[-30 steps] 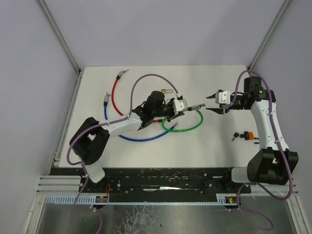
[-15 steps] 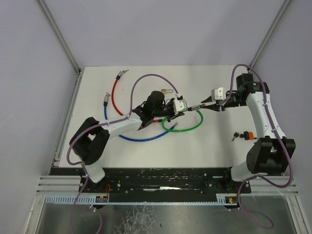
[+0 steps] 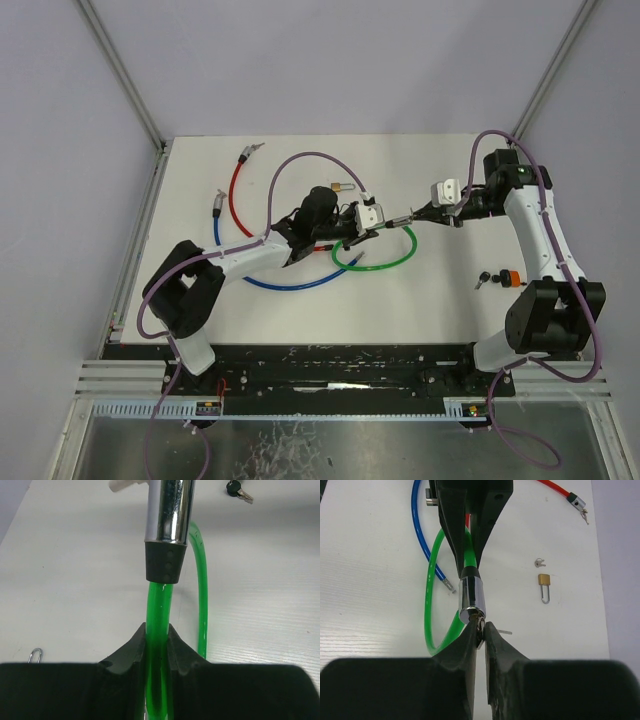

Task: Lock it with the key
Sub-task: Lock the lock at the center of the board.

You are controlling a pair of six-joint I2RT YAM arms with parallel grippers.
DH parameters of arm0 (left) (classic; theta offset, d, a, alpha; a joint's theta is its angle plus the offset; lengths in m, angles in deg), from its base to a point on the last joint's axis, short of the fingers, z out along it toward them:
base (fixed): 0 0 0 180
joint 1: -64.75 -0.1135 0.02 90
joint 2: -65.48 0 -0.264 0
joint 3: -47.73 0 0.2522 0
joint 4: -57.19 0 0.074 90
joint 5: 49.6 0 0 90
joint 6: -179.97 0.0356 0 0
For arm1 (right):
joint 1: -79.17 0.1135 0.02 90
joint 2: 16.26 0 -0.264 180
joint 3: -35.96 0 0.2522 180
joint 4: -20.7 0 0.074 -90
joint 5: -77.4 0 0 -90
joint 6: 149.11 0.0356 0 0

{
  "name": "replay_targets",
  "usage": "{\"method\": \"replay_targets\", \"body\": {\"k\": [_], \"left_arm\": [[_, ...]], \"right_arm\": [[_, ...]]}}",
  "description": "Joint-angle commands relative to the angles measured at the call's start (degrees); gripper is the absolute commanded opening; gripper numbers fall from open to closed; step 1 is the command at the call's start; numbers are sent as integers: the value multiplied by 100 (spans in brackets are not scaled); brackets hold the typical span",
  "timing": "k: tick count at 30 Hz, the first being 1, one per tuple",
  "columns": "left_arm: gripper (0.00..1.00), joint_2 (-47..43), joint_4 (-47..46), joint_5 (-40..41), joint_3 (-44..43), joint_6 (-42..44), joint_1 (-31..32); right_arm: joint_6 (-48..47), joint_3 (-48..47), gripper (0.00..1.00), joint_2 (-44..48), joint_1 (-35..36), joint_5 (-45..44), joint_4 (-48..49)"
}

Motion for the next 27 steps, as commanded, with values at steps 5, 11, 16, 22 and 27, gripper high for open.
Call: {"method": "replay_targets", "body": {"k": [5, 11, 16, 22, 27], "left_arm": [[0, 136, 688, -107, 159, -112, -9], [0, 151, 789, -155, 96, -93, -27], [0, 20, 770, -319, 150, -161, -64], [0, -102, 722, -377, 270, -172, -125], [0, -166, 749, -542, 273, -191, -147]], "right_arm": [[-339, -306, 0, 47, 59, -246, -319], [-1095, 17, 0, 656, 191, -745, -51], [-840, 33, 0, 910, 323, -943, 239], [2709, 50, 0, 1124, 325, -1408, 1888], [1358, 248, 0, 1183, 323, -1123, 968]]}}
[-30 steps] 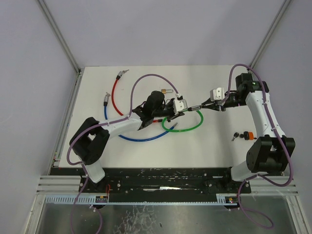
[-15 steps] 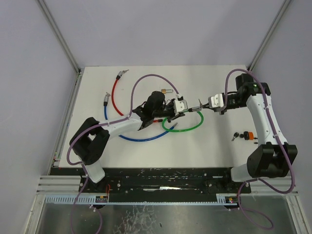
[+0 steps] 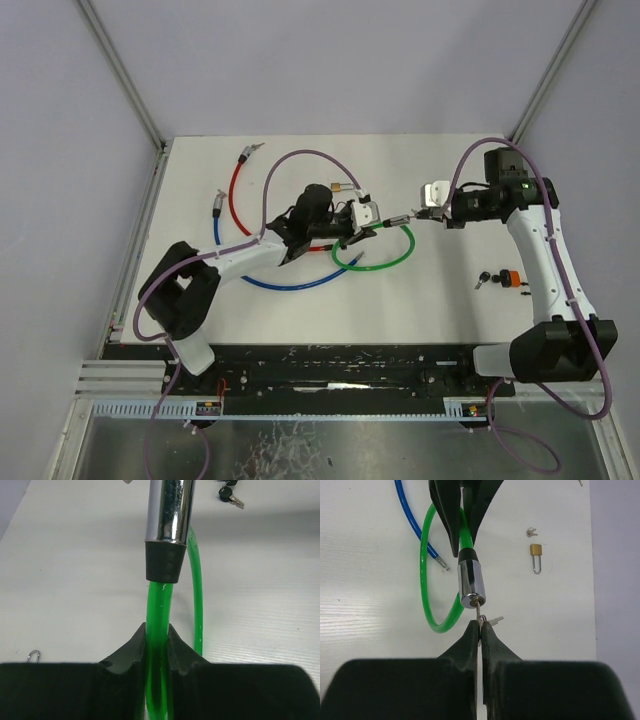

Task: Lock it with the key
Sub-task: Lock the lock at the center of the board.

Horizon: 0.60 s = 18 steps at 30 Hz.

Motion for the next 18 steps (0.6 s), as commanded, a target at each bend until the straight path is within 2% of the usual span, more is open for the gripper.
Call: {"method": "replay_targets", "body": {"k": [1, 5, 9, 12, 15, 18], "left_arm": [[0, -40, 751, -302, 215, -135, -36], [0, -30, 887, -377, 181, -97, -61], [0, -24, 991, -533, 168, -108, -164], [0, 13, 995, -887, 143, -216, -294], [0, 102, 1167, -1260, 32, -253, -401], [0, 189, 1350, -1323, -93, -243, -431]], "right_arm": [[-685, 271, 0, 377, -40, 101, -18], [-872, 525, 0, 755, -40, 196, 363], [-649, -269, 0, 461, -40, 327, -276], [-1275, -615, 0, 267, -40, 274, -810], [-1958, -244, 0, 515, -40, 156, -773], [-1521, -275, 0, 571, -40, 219, -579]]}}
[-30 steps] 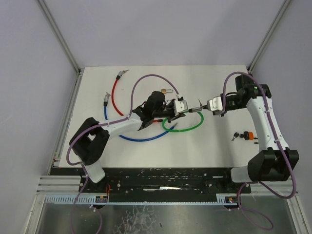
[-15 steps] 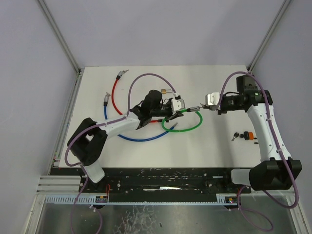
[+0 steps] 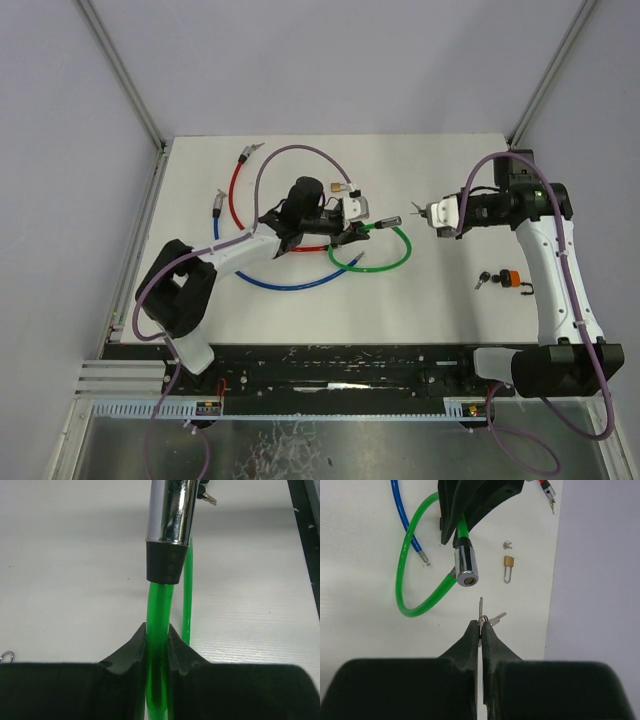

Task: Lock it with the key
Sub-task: Lock the lock at the center of the board, then place the lock at the center of the board.

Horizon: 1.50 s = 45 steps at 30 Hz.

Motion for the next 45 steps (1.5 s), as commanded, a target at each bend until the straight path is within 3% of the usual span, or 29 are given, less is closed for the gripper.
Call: {"method": "replay_targets", "body": {"k": [1, 3, 7, 12, 15, 21, 26, 30, 37, 43, 45], "left_arm": [[0, 229, 930, -344, -62, -166, -56], [0, 147, 783, -232, 16, -268, -60], [0, -162, -240, -155, 344, -1037, -192], [0, -33, -2138, -369, 444, -3331, -632], [0, 526, -2744, -297, -61, -4989, -858], [0, 2152, -3283, -332, -1636, -6980, -1068], [0, 3585, -2568, 156, -3586, -7769, -1122], [3, 4661, -2139, 1080, -4810, -8186, -1124], [16, 5891, -1255, 2397, -6436, -8446, -1115], [47, 5824, -549, 2960, -6625, -7691, -1059], [53, 5635, -355, 3054, -6544, -7358, -1062]], "right_arm": [[198, -207, 0, 99, -29, 203, -82], [990, -372, 0, -32, -41, 214, 177], [3763, 175, 0, 18, -246, 441, 2045], [6860, 1717, 0, 496, -637, 637, 5002], [7808, 2055, 0, 731, -730, 131, 5811], [8392, 2223, 0, 682, -809, -20, 5820], [8704, 2211, 0, 360, -826, -222, 5713], [8835, 2154, 0, 136, -827, -346, 5673], [8968, 2206, 0, -264, -827, -521, 5775], [9005, 2139, 0, -648, -827, -416, 5669], [9009, 2132, 0, -726, -827, -394, 5659]]}}
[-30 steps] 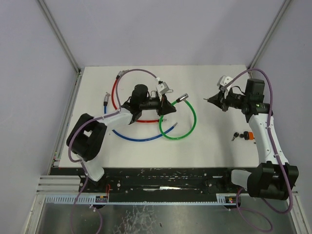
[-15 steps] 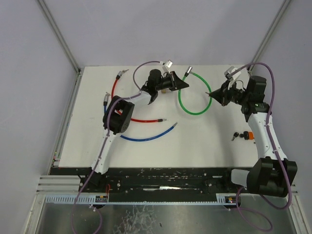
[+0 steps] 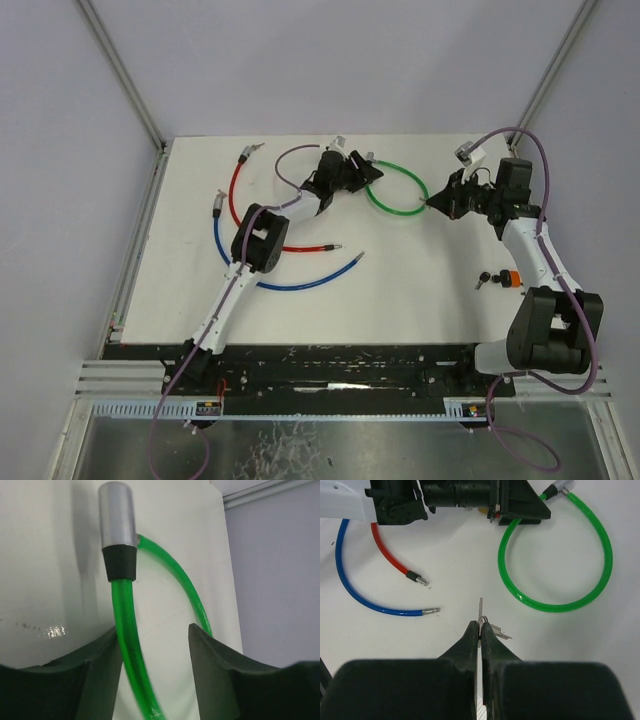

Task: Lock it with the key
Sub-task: Place the lock at the center of the board, then place the key at the center of the board.

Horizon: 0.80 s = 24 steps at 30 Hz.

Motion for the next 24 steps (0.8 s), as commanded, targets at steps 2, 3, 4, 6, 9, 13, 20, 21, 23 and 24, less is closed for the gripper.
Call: {"method": "replay_targets", "body": {"k": [2, 3, 4, 6, 9, 13, 20, 21, 23, 24], "left_arm": [[57, -773, 538, 687, -113, 1095, 29], [59, -928, 666, 792, -4, 1314, 37], [60, -1140, 767, 916, 155, 1550, 39], [63, -1581, 816, 1124, 681, 1983, 50], [67, -2321, 677, 1376, 1554, 2509, 57], [69, -3098, 568, 1488, 2421, 3055, 74], [67, -4257, 332, 1508, 3818, 3552, 144], [67, -4530, 182, 1573, 4186, 3623, 168], [68, -5343, -147, 1653, 4956, 3778, 228], [68, -5674, -284, 1609, 5468, 3853, 249]], "right_arm": [[100, -113, 0, -159, -17, 49, 92], [95, -113, 0, -188, -18, 41, 77], [78, -120, 0, -229, -18, 18, 58], [51, -157, 0, -323, -18, -20, 12], [66, -220, 0, -495, -17, -28, -41], [235, -305, 0, -725, -18, 83, 6], [507, -279, 0, -935, -10, 94, 239], [551, -273, 0, -966, 2, 24, 303], [634, -315, 0, -1037, 55, -229, 378], [649, -362, 0, -1086, 116, -421, 410]]}}
